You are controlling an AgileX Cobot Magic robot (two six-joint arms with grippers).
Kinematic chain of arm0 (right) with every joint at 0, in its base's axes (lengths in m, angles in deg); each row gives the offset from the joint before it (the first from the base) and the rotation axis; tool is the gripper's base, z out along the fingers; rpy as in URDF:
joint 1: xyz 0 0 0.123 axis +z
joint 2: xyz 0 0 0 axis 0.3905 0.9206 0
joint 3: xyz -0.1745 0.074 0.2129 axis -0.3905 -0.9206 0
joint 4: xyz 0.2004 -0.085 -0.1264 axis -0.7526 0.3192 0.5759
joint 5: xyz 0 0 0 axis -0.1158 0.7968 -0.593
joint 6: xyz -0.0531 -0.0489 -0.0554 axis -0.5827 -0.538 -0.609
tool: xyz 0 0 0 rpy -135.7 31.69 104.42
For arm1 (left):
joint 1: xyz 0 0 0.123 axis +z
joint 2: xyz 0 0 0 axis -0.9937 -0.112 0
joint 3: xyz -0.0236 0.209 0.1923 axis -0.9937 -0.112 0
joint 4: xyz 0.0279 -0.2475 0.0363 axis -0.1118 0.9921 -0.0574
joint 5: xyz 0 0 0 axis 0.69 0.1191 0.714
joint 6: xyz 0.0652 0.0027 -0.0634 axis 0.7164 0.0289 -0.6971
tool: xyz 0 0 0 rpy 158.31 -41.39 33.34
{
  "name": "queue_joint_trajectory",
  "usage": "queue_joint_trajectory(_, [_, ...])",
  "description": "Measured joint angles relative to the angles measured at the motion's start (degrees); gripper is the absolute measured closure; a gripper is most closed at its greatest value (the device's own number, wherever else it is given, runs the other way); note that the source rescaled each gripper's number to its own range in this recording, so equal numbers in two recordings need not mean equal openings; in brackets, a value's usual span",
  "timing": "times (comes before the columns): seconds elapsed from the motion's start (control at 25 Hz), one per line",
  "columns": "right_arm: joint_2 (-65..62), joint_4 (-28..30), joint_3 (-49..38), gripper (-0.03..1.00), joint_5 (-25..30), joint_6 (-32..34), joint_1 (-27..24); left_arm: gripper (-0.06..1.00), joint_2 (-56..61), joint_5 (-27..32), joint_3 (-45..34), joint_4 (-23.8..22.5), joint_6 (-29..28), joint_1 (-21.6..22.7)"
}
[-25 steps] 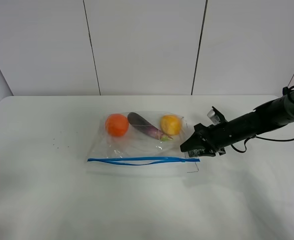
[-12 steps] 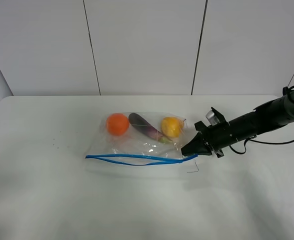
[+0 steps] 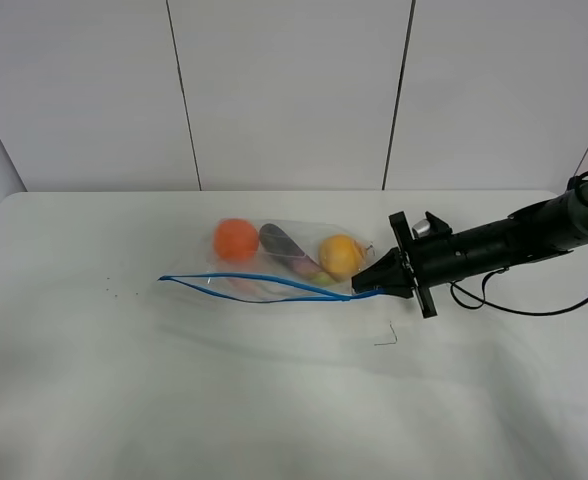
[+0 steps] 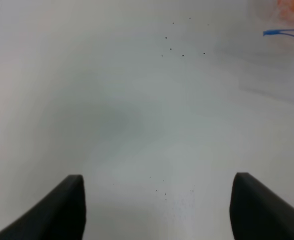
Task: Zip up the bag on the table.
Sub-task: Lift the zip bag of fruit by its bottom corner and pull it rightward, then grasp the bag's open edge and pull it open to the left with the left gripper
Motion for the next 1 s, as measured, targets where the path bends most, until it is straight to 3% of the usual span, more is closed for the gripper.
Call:
queue_joint_trajectory(0.4, [0.0, -6.8, 0.0, 0.97, 0.0, 7.4, 0.9, 0.04, 0.0, 0.0, 0.0, 0.0, 0.0, 0.0])
queue_joint_trajectory(1.0, [0.0, -9.1, 0.0, 0.97, -0.1, 7.5, 3.1, 0.04, 0.0, 0.0, 0.0, 0.0, 0.0, 0.0])
